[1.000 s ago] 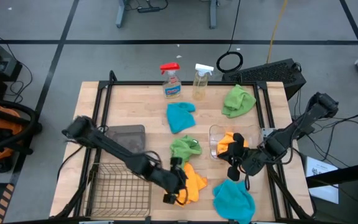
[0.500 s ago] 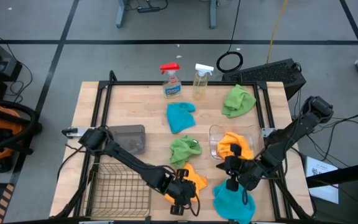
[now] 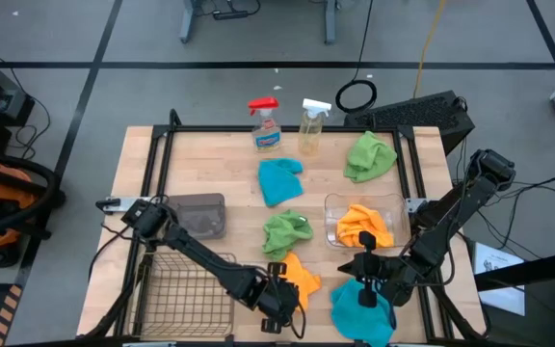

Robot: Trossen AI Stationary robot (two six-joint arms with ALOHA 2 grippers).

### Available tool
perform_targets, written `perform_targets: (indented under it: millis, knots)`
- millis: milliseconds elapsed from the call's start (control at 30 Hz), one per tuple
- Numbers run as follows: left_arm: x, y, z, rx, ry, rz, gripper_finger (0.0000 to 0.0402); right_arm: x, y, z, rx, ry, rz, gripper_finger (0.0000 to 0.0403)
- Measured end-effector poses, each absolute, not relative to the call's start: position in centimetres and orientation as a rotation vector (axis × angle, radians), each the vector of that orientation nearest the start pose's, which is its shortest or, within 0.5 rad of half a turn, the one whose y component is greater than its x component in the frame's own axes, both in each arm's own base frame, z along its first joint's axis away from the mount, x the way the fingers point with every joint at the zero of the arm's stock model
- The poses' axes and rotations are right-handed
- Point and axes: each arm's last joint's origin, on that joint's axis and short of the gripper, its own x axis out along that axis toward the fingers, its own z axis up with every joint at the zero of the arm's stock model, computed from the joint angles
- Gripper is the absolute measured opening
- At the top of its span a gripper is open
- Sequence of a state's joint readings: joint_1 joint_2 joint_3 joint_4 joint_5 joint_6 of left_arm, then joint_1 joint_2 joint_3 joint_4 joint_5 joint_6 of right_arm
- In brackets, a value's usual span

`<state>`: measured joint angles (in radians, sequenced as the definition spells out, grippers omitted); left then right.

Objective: Sort microfiber towel by color & place in baskets
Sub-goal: Put the orange microfiber towel into the transparent bin

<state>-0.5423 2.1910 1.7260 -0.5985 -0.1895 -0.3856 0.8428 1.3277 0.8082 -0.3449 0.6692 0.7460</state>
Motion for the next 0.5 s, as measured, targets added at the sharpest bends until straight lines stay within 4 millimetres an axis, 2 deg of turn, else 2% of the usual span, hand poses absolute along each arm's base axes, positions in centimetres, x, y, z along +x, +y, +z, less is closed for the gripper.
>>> perform_targets:
  millis: [100, 367, 500]
  knots:
    - [40.04, -23.67, 17.73, 0.02, 1.06, -0.154, 0.0205, 18.51, 18.04, 22.17, 0.125, 0.63, -0.08, 0.0]
    - [40.04, -23.68, 18.47, 0.03, 1.071, -0.167, 0.0321, 18.52, 18.03, 22.18, 0.117, 0.626, -0.082, 0.0]
    - [39.94, -23.64, 18.16, 0.046, 1.093, -0.172, 0.0339, 18.52, 18.02, 22.18, 0.117, 0.625, -0.083, 0.0]
